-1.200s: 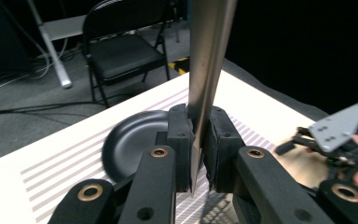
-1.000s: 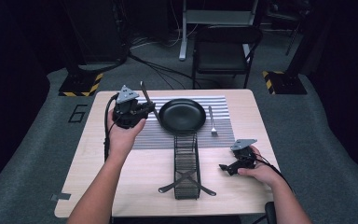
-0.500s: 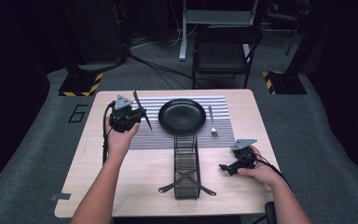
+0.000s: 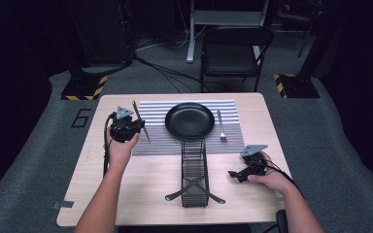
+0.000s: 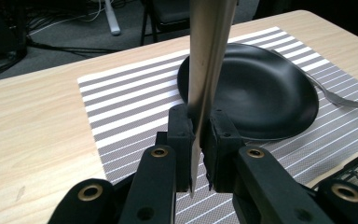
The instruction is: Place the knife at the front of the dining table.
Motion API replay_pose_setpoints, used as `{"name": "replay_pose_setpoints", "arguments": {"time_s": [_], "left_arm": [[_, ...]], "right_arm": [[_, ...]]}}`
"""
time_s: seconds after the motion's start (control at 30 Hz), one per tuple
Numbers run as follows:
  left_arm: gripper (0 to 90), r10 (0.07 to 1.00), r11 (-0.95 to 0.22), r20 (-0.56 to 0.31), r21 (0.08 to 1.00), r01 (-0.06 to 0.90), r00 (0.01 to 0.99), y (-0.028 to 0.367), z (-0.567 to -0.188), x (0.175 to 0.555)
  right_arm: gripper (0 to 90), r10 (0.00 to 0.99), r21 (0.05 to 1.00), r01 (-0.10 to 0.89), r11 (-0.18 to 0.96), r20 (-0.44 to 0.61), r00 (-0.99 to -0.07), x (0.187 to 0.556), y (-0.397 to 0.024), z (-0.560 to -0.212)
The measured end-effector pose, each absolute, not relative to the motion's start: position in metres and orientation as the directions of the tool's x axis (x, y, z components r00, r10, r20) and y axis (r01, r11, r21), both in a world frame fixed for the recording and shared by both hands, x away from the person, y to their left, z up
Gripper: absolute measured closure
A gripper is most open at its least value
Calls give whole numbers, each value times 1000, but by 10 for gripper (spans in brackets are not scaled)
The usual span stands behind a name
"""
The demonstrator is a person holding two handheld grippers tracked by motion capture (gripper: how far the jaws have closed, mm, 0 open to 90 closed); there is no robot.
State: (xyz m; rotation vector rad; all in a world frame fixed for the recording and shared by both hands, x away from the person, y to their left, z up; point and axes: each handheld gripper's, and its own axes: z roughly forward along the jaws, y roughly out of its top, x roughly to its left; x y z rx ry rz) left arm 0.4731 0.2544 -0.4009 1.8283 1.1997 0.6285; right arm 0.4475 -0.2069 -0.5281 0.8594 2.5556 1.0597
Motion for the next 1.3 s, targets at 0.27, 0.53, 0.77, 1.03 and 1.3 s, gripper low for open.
{"name": "replay_pose_setpoints", "arguments": {"time_s": [0.27, 0.53, 0.77, 1.03, 1.3], "left_arm": [[818, 917, -206, -15, 839, 505, 399, 261, -406, 470], [818, 922, -218, 0, 827, 518, 388, 264, -414, 470], [819, 922, -218, -2, 824, 523, 387, 260, -417, 476], [822, 927, -214, 4, 828, 519, 375, 251, -419, 489], [824, 930, -207, -3, 821, 531, 367, 246, -423, 506]], "right_arm": [[0, 604, 708, 427, 563, 0, -797, 447, -207, -528], [0, 604, 708, 427, 563, 0, -797, 448, -207, -528], [0, 604, 708, 427, 563, 0, -797, 448, -207, -528], [0, 604, 708, 427, 563, 0, -797, 448, -207, -528], [0, 604, 708, 427, 563, 0, -797, 448, -207, -528]]}}
